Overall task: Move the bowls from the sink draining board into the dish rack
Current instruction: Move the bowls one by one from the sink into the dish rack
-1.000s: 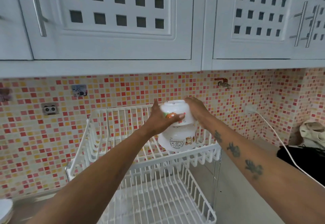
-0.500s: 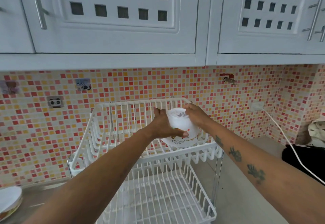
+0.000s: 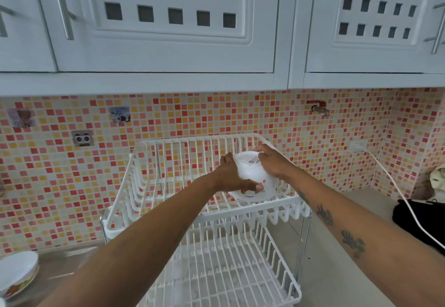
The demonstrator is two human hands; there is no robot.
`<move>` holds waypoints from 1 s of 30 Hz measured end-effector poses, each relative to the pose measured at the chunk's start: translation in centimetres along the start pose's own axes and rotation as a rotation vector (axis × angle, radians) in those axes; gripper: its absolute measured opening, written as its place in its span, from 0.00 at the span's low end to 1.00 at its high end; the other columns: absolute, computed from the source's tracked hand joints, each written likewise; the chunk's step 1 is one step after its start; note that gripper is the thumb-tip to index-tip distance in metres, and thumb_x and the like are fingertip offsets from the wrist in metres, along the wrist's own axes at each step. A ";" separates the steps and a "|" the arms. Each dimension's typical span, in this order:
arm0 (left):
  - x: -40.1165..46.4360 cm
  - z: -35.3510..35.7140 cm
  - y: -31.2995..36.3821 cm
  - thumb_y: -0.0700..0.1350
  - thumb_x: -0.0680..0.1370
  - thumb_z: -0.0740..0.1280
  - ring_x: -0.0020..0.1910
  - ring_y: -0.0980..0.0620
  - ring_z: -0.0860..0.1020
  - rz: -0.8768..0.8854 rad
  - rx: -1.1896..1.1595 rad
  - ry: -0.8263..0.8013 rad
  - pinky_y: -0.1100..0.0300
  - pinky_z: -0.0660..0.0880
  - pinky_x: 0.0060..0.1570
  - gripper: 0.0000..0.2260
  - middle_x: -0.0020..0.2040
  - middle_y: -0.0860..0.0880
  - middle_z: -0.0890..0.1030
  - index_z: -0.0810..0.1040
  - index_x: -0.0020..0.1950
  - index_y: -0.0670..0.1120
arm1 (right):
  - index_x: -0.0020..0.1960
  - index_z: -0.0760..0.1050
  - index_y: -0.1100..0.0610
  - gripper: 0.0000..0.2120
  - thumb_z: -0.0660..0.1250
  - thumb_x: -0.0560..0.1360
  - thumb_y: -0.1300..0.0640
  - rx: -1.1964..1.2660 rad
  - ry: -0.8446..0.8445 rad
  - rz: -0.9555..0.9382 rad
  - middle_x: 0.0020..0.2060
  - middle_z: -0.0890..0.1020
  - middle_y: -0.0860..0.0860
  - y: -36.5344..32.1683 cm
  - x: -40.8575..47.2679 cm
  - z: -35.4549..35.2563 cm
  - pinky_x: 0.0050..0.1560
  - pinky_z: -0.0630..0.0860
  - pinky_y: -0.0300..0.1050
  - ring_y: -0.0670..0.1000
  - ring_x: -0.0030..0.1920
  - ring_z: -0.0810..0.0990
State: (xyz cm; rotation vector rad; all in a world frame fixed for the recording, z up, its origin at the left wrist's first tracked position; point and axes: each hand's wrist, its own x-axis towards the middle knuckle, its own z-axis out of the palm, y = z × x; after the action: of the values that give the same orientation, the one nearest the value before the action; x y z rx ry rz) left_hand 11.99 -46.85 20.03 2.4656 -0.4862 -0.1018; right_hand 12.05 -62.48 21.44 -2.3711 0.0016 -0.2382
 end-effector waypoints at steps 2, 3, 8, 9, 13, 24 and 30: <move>0.1 -0.3 -0.3 0.64 0.64 0.75 0.79 0.46 0.50 -0.021 -0.039 -0.073 0.47 0.58 0.75 0.59 0.79 0.48 0.41 0.38 0.79 0.47 | 0.66 0.72 0.58 0.17 0.50 0.82 0.57 -0.031 0.062 -0.043 0.68 0.72 0.58 -0.1 -0.1 0.0 0.50 0.65 0.42 0.57 0.60 0.75; -0.1 -0.5 -0.3 0.68 0.60 0.74 0.79 0.46 0.50 -0.032 -0.066 -0.094 0.45 0.58 0.75 0.61 0.79 0.49 0.40 0.39 0.79 0.50 | 0.63 0.74 0.58 0.16 0.52 0.82 0.57 -0.033 0.107 -0.067 0.67 0.73 0.58 -0.2 -0.1 0.0 0.51 0.65 0.42 0.57 0.62 0.74; -0.7 -2.6 -0.4 0.64 0.69 0.71 0.77 0.42 0.58 -0.077 -0.303 -0.034 0.45 0.63 0.73 0.57 0.80 0.43 0.48 0.33 0.78 0.43 | 0.58 0.78 0.60 0.14 0.56 0.80 0.57 0.044 0.327 -0.175 0.61 0.77 0.58 -2.1 -0.6 -0.2 0.60 0.70 0.47 0.57 0.61 0.75; -1.0 -3.3 -0.3 0.64 0.71 0.69 0.78 0.42 0.57 -0.074 -0.374 -0.018 0.45 0.61 0.74 0.54 0.80 0.43 0.48 0.33 0.78 0.43 | 0.57 0.78 0.61 0.15 0.56 0.81 0.57 0.071 0.345 -0.198 0.58 0.78 0.58 -2.9 -0.7 -0.1 0.56 0.72 0.46 0.56 0.58 0.77; -2.8 -6.3 -0.3 0.64 0.77 0.60 0.75 0.43 0.62 -0.102 -0.779 0.127 0.47 0.68 0.69 0.41 0.79 0.44 0.55 0.46 0.79 0.43 | 0.48 0.76 0.66 0.15 0.55 0.81 0.58 0.234 0.310 -0.278 0.38 0.79 0.58 -7.8 -1.2 1.7 0.37 0.67 0.43 0.53 0.35 0.75; -12.9 -17.0 -11.3 0.45 0.83 0.55 0.40 0.50 0.76 -0.194 -1.206 0.948 0.57 0.76 0.44 0.14 0.43 0.47 0.76 0.75 0.58 0.39 | 0.37 0.78 0.62 0.13 0.60 0.75 0.58 0.777 0.082 -0.242 0.39 0.80 0.66 -24.3 -2.5 12.6 0.43 0.77 0.53 0.54 0.38 0.73; -20.0 -20.6 -20.5 0.46 0.83 0.52 0.35 0.52 0.73 -0.340 -1.204 1.162 0.60 0.72 0.37 0.14 0.38 0.48 0.75 0.74 0.47 0.43 | 0.39 0.74 0.60 0.08 0.61 0.75 0.59 0.912 -0.016 -0.383 0.30 0.74 0.55 -33.4 -6.2 20.2 0.31 0.69 0.43 0.48 0.28 0.72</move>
State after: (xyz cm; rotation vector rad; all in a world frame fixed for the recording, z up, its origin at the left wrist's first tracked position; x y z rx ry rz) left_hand 3.79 -12.75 23.77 1.0702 0.4263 0.6662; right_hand 7.19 -24.02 28.96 -1.4460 -0.4714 -0.3171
